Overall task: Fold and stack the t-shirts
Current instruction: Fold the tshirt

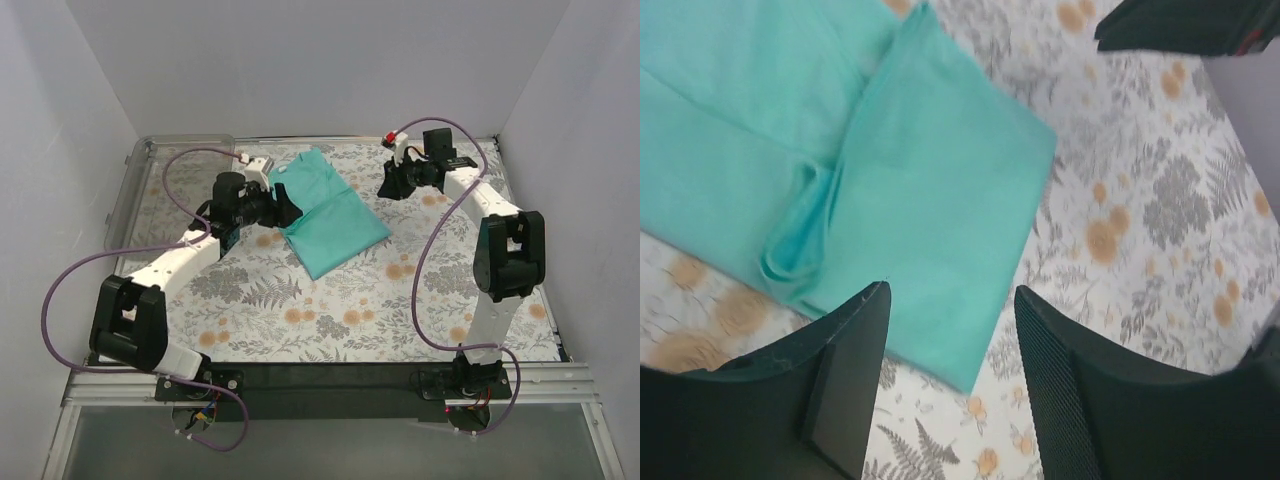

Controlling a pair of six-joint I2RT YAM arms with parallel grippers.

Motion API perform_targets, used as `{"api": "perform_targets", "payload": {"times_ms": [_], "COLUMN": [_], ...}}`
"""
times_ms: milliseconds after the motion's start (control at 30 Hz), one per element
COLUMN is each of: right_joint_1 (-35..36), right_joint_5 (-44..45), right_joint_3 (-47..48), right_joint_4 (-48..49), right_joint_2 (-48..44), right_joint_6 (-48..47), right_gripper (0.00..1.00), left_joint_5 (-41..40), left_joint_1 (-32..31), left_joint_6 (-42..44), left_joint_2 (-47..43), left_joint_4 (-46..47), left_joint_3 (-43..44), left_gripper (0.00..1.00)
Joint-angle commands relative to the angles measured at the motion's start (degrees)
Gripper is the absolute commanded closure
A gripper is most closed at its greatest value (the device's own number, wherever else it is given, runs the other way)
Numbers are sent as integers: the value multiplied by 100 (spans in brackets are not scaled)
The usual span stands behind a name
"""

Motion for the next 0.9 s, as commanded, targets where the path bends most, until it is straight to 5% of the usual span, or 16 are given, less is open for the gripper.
{"api": "perform_targets", "payload": {"times_ms": [0, 67, 433, 867], "right_joint_1": [71, 97, 97, 115], "right_joint_5": [-1608, -1670, -1407, -1029], "right_joint_3": [-473, -676, -563, -510], "right_joint_4": [-618, -759, -751, -689], "right_joint_2": [-11, 50, 788, 1017], "right_joint_6": [-635, -661, -276, -117], "right_gripper": [85, 91, 92, 94], "left_joint_5": [1057, 1181, 1208, -65], "left_joint_1": [-35, -88, -176, -141], "left_joint_6": [-523, -585, -1007, -849], "left_joint_2": [296, 446, 1474, 2354], "left_joint_4": [207, 322, 859, 455], "left_joint_3": [-551, -604, -447, 432], "left_gripper": [51, 53, 60, 59]}}
